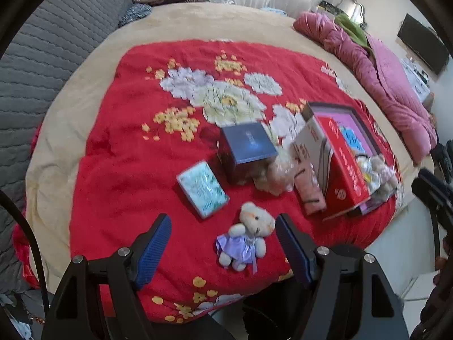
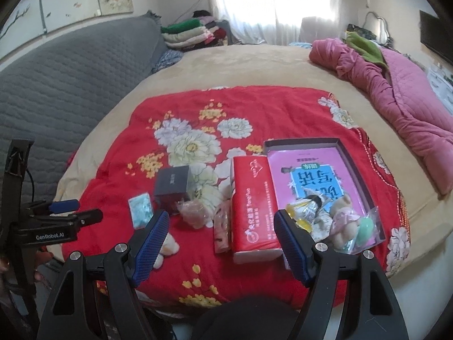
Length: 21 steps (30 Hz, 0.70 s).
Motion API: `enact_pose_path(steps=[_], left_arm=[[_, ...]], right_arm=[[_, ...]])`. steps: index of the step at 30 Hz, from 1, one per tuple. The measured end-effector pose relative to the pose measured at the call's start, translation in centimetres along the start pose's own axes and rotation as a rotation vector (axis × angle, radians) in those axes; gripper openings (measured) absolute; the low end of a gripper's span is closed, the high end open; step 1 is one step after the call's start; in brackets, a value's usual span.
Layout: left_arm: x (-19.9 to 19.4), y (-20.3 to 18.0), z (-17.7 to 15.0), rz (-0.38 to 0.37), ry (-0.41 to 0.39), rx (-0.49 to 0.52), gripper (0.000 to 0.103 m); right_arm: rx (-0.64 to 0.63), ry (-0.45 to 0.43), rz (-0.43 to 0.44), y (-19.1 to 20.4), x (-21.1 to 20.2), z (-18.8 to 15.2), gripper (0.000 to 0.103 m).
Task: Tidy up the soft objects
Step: 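Move both open grippers back toward the remaining items on the quilt, then grasp the purple-dress teddy bear with the left gripper while the right grasps the pink wrapped item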
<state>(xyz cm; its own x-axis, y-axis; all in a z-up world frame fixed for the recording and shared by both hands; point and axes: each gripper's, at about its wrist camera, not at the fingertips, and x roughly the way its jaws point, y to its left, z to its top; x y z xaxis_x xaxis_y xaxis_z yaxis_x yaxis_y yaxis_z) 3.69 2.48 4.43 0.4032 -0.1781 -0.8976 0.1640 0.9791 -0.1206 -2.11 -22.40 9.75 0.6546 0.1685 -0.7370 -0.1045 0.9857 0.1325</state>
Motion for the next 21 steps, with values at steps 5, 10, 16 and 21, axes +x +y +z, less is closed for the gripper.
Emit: enact_pose_path(steps=[5, 10, 16, 21], left_arm=[[2.1, -0.5, -2.0, -0.030, 0.042, 0.023, 0.075], [4.7, -0.7, -3.7, -0.034, 0.099, 0.040, 0.075], [7.1, -0.4, -4.4, -0.034, 0.155, 0.035, 0.075], [8.4, -0.7, -4.3, -0.041, 0.178, 0.045, 0.075]], right_arm=[[-0.025, 0.026, 0.007, 0.6, 1.2, -0.5, 0.077], [-0.063, 0.062, -0.008, 1.2, 2.9, -1.7, 0.077], [-0.165, 0.112, -0.051, 3.0, 5.5, -3.9, 0.077], [-0.268, 0.131, -0.105, 4.4, 7.5, -5.5, 0.077]])
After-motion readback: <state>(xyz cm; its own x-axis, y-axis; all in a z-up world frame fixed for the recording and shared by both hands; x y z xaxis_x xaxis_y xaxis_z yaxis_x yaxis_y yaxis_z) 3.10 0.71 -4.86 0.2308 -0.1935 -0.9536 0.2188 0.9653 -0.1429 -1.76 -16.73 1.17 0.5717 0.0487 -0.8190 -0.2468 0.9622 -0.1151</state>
